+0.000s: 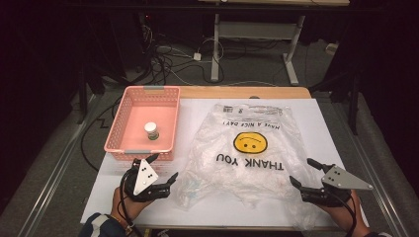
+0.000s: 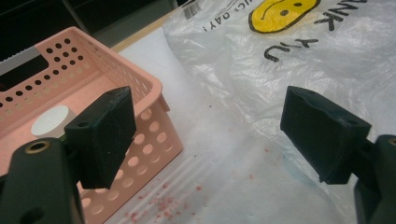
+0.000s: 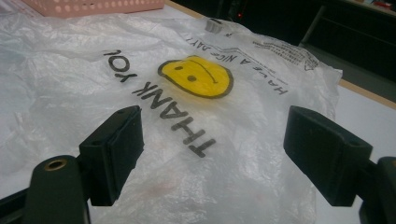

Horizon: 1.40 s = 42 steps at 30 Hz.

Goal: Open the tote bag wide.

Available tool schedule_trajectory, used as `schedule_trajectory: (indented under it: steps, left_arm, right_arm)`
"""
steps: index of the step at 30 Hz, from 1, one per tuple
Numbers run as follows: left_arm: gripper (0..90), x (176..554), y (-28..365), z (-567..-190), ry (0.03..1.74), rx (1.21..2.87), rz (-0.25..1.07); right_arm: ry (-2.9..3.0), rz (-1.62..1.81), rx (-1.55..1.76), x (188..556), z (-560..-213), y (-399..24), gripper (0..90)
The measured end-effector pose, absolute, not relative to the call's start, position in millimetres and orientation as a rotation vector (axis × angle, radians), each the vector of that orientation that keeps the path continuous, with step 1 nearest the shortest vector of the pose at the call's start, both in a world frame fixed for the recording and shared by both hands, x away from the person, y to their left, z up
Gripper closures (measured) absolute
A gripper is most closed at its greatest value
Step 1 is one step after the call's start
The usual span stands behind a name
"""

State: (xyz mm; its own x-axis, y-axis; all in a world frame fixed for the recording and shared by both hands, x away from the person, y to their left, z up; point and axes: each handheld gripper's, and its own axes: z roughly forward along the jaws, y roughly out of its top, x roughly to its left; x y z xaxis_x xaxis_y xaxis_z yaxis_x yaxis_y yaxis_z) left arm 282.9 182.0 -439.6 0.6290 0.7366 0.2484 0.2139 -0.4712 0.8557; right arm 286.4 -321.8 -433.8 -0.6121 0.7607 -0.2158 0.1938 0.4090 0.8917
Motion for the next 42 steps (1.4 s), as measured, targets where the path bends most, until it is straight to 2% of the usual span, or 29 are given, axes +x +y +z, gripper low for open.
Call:
schedule_trajectory:
  steps: [10,19,25,31,33,34,38,41,42]
  left_arm:
    - [16.3,282,182,-444,0.747,2.051,0.76]
    - [16.6,280,185,-447,0.752,2.077,0.752]
    - [16.7,280,185,-447,0.753,2.085,0.75]
    - [16.9,282,184,-448,0.751,2.098,0.759]
    - [16.9,282,185,-449,0.747,2.101,0.755]
    - [16.9,283,184,-450,0.747,2.108,0.75]
    - [16.9,282,183,-451,0.742,2.11,0.743]
    - [17.0,282,183,-451,0.739,2.109,0.739]
    - [16.9,282,184,-451,0.741,2.108,0.735]
  right_arm:
    - [2.052,1.161,0.827,292,-435,-324,22.3]
    - [2.064,1.083,0.833,319,-434,-327,31.0]
    - [2.022,1.0,0.922,375,-420,-342,41.7]
    - [2.059,0.861,1.001,453,-414,-341,41.2]
    - [2.06,0.85,1.031,464,-415,-340,41.1]
    - [2.083,0.861,1.105,487,-419,-340,39.5]
    - [2.117,0.825,1.187,517,-430,-337,40.8]
    - [2.136,0.831,1.207,526,-435,-334,42.7]
    - [2.15,0.819,1.225,535,-439,-329,51.1]
